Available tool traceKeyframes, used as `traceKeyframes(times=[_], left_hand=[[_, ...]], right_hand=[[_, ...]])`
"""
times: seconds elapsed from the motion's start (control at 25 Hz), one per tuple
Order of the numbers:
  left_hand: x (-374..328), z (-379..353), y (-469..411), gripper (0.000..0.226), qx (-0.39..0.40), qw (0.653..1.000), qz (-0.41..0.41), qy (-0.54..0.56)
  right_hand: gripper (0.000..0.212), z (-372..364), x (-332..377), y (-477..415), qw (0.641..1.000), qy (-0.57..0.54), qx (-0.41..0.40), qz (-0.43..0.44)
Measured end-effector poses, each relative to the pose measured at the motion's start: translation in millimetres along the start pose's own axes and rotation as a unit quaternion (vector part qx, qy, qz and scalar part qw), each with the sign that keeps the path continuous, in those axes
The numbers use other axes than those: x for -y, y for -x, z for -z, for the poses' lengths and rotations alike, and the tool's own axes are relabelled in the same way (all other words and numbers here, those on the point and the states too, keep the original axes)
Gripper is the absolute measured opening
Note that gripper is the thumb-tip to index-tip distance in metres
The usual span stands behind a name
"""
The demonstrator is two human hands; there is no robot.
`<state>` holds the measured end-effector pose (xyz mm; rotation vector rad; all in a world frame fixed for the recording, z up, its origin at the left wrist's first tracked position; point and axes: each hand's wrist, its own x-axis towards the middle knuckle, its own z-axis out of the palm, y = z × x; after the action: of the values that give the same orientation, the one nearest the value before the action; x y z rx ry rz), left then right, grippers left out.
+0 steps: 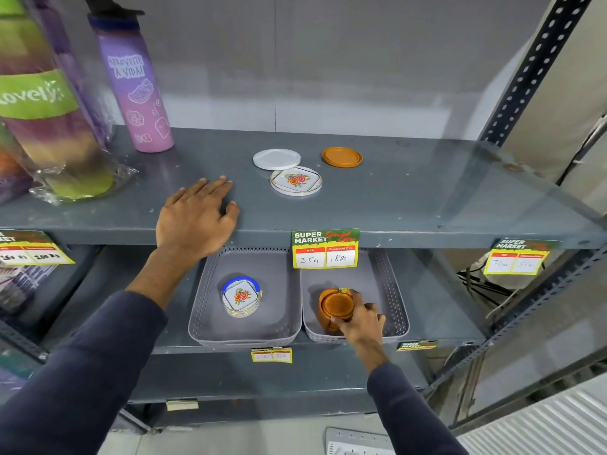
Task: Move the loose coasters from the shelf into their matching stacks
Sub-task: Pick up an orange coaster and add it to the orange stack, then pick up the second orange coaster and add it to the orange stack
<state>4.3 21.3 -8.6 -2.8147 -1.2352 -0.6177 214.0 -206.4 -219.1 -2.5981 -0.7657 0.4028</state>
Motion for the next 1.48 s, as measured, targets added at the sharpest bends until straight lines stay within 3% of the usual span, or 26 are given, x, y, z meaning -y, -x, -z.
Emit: traceKeyframes(times=[0.2, 0.24, 0.32, 0.4, 0.48, 0.56, 0.6, 0.68, 0.76, 0.96, 1.08, 1.32, 1.48], left_hand=[[-2, 4, 1, 0.064, 0.004, 1.000, -0.001, 0.006], [-2, 4, 1, 0.063, 0.010, 1.000, 0.000, 0.006], [-3, 5, 3, 0.057, 0.015, 1.000, 0.002, 0.005], [-4, 4, 4, 0.054, 0.020, 1.000, 0.005, 0.006], [-5, 3, 5, 0.054, 0.025, 1.000, 0.008, 0.002], [-6, 5, 3, 0.055, 0.029, 1.000, 0.008, 0.006], [-7, 6, 3, 0.055, 0.032, 0.999, 0.008, 0.006], [-7, 7, 5, 0.055, 0.031, 0.999, 0.010, 0.006], [-6, 8, 6, 0.055, 0.030, 0.999, 0.015, 0.007], [-7, 9, 4, 0.056, 0.027, 0.999, 0.016, 0.004], [-7, 8, 4, 0.057, 0.020, 1.000, 0.021, 0.006], [-8, 9, 5, 0.065, -0.002, 1.000, 0.027, -0.001], [-9, 10, 5, 0.058, 0.000, 1.000, 0.029, 0.007]], right_hand=[[0.080, 17, 7, 7, 0.998, -0.016, 0.048, 0.022], [0.075, 23, 10, 13, 0.998, -0.048, 0.020, 0.035], [0.057, 36, 16, 36, 0.978, -0.147, -0.111, 0.098], [0.039, 50, 23, 64, 0.902, -0.261, -0.276, 0.207], [0.027, 78, 37, 83, 0.790, -0.301, -0.415, 0.336], [0.027, 119, 64, 88, 0.715, -0.319, -0.468, 0.409], [0.032, 139, 81, 86, 0.705, -0.331, -0.472, 0.414], [0.047, 173, 119, 79, 0.720, -0.362, -0.442, 0.394], [0.063, 191, 151, 60, 0.765, -0.365, -0.384, 0.367], [0.088, 209, 187, -31, 0.894, -0.267, -0.233, 0.272], [0.096, 209, 187, -80, 0.950, -0.157, -0.190, 0.192], [0.105, 204, 183, -131, 0.977, -0.100, -0.162, 0.097], [0.095, 208, 185, -124, 0.960, -0.136, -0.189, 0.156]])
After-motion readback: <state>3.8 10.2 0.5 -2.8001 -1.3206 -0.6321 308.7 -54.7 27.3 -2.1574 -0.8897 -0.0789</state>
